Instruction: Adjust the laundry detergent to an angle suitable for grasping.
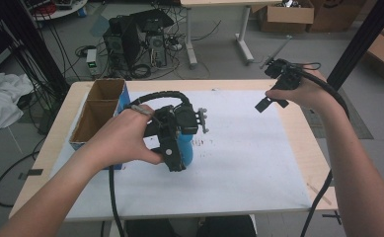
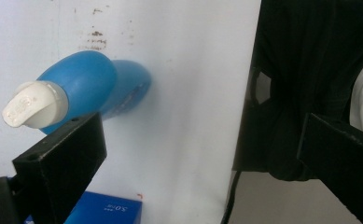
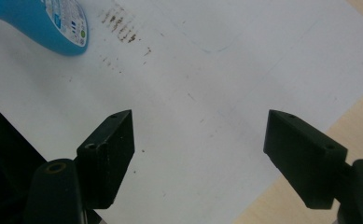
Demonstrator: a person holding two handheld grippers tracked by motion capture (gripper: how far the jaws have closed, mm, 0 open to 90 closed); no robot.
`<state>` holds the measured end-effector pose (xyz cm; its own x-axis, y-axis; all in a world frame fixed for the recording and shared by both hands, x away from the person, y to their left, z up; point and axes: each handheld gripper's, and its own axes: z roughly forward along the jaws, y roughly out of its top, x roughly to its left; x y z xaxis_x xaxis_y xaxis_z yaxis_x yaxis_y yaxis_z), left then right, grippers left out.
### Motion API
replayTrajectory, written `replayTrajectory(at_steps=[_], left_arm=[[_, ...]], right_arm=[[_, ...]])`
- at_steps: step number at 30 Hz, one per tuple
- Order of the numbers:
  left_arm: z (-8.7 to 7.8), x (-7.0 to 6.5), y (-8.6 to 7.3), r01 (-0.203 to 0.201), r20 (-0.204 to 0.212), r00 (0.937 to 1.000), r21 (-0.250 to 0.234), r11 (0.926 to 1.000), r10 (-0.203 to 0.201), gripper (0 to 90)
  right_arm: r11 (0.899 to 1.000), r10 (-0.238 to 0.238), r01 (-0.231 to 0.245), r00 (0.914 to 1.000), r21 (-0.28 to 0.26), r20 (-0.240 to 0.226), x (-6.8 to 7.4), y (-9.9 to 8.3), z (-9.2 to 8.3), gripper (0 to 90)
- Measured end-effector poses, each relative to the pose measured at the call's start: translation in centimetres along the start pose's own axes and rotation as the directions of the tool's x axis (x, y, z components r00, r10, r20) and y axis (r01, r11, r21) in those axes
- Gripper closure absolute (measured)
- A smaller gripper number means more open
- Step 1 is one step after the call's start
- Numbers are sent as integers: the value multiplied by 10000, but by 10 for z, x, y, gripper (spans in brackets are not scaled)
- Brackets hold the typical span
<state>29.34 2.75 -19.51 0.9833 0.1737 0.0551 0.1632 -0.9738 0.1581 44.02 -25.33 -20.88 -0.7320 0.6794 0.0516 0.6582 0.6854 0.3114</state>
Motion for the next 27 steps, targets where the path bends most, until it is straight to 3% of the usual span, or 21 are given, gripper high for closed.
replayTrajectory(at_steps=[15,23,27], left_arm=[[-1,1,-4,62,-6,10000,10,10000,-62,19],[-1,1,-4,81,28,10000,-10,10000,-81,24],[-1,1,-4,67,31,10000,-23,10000,-67,27]], right_arm=[[9905,-215,210,9998,-1359,-20,14,-21,4,213],[9739,-480,484,9988,-2219,73,30,-34,15,193],[9601,-451,463,9989,-2759,110,40,-41,24,193]])
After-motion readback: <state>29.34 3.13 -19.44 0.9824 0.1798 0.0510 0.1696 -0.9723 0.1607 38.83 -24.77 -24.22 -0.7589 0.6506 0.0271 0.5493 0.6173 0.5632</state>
